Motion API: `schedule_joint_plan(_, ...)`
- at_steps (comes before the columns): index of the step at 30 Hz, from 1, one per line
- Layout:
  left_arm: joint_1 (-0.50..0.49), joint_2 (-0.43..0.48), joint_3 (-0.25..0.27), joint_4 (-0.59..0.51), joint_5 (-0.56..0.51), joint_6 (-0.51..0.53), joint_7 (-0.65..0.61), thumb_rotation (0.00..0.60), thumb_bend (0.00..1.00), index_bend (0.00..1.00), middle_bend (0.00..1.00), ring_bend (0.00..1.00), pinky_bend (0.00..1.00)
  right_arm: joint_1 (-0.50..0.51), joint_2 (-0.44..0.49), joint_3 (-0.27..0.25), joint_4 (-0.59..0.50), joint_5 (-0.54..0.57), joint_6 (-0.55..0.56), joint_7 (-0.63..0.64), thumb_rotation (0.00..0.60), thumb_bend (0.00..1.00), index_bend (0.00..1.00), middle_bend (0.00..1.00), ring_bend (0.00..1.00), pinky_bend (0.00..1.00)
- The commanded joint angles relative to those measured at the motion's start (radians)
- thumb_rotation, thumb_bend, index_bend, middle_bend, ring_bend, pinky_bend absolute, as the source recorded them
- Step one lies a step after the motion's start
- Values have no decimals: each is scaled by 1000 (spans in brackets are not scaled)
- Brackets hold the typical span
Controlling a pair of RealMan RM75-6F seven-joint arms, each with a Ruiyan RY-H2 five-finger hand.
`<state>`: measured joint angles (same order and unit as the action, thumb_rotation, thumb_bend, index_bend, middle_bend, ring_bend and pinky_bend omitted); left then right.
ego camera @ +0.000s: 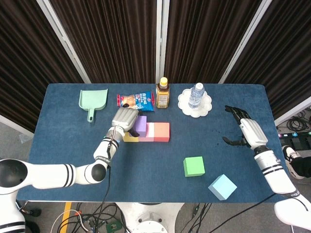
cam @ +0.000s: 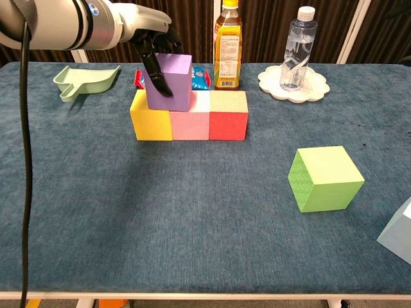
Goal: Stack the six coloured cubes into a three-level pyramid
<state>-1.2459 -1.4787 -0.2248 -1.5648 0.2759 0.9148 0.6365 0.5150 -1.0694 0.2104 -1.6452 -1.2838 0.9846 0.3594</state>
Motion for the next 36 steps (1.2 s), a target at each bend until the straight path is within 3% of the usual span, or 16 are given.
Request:
schedule_joint_plan(1,0,-2,2,1,-2,-2,-1,600,97,326,437,347,130,0,0,0,0,1,-1,0,600,171,0,122,0,0)
schedule_joint_plan(15,1,-8,8,9,5,-6,-6,600,95,267,376,347,130,-3,-3,0,6,-1,1,6,600,171,0,122,0,0)
schedule_joint_plan(36,-7,-2,9,21,-1,-25,-8,600,95,270,383,347,130,-4,-3,3,15,0,0,14,600,172,0,122,0,0)
